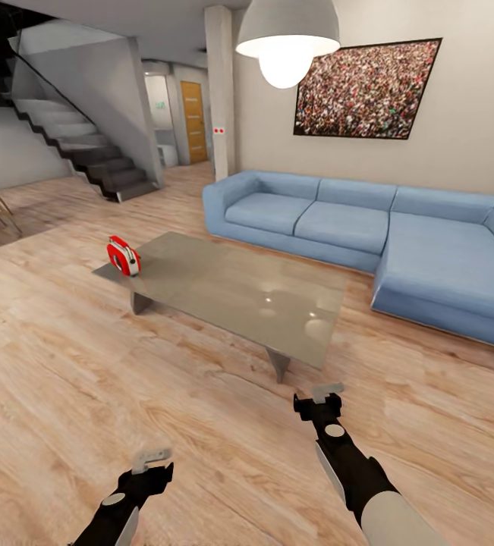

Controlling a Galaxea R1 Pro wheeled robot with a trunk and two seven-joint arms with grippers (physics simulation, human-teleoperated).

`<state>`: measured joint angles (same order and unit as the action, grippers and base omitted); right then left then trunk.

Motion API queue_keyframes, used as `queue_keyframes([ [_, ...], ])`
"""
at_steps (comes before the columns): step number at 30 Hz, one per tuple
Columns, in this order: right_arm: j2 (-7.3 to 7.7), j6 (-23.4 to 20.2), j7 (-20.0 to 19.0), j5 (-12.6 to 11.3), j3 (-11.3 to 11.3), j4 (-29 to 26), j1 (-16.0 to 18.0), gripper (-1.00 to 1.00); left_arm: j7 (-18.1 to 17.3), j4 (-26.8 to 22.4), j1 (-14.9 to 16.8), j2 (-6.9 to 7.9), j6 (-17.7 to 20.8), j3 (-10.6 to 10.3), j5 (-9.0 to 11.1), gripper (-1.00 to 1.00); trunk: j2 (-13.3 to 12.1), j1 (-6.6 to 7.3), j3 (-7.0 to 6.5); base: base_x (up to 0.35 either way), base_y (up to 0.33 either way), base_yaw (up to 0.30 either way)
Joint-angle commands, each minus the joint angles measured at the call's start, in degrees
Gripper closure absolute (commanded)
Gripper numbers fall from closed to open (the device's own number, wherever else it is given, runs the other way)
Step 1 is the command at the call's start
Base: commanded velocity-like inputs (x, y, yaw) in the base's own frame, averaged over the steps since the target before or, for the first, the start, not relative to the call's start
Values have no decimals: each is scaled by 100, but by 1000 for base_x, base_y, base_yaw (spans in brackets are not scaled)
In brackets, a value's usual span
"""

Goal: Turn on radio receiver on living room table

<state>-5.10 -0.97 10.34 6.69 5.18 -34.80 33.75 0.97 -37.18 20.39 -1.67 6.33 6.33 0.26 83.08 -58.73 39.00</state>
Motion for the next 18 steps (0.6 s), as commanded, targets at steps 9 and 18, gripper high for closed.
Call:
queue_keyframes([
  [9, 0, 0, 1, 2, 0, 0, 0, -100, 0, 0, 0, 0, 0, 0, 0, -100, 0, 0, 47, 0, 0, 237],
  [18, 0, 0, 3, 4, 0, 0, 0, -100, 0, 0, 0, 0, 0, -1, -2, -100, 0, 0, 95, 0, 0, 237],
])
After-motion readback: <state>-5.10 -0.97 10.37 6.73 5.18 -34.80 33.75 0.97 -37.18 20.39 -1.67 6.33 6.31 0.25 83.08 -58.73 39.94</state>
